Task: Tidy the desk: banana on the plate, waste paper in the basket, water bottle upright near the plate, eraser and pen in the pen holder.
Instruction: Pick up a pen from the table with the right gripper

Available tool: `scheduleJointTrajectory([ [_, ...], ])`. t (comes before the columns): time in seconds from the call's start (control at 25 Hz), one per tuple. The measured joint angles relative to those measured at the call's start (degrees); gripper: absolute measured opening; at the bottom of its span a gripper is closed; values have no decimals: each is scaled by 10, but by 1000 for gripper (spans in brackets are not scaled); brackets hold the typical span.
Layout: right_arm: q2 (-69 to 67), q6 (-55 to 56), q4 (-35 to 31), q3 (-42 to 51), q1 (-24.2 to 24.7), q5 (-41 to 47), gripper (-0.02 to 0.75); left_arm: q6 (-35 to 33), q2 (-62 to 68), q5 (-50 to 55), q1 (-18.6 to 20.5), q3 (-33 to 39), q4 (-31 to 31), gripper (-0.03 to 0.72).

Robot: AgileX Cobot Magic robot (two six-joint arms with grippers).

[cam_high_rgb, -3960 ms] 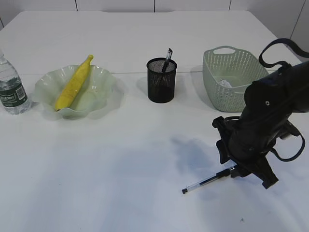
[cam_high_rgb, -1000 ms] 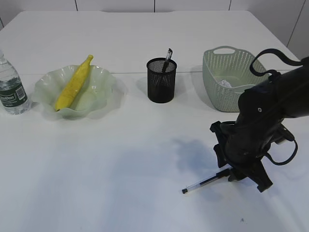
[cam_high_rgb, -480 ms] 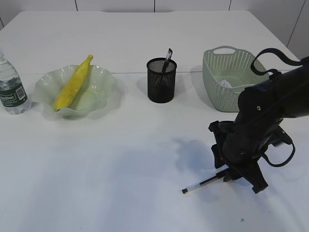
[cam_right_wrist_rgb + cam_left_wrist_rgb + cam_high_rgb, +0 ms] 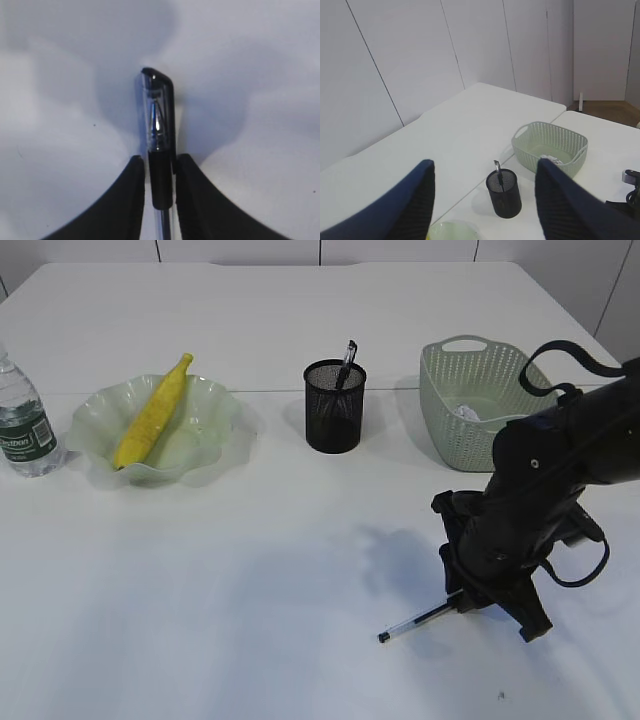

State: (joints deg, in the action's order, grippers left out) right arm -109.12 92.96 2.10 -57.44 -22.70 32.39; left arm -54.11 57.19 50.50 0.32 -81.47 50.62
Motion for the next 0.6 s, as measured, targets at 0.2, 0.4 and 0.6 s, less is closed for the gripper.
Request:
scheduleJointTrajectory([
  [0.2, 0, -1, -2, 0, 0, 0, 154, 0, 0, 0, 0, 0, 0, 443],
  [0.4, -1, -1, -2, 0, 0, 0, 72, 0, 0, 0, 0, 0, 0, 443],
  [0.6, -1, -1, 17, 0, -1, -1, 66, 0, 0, -2, 0, 0, -1, 443],
])
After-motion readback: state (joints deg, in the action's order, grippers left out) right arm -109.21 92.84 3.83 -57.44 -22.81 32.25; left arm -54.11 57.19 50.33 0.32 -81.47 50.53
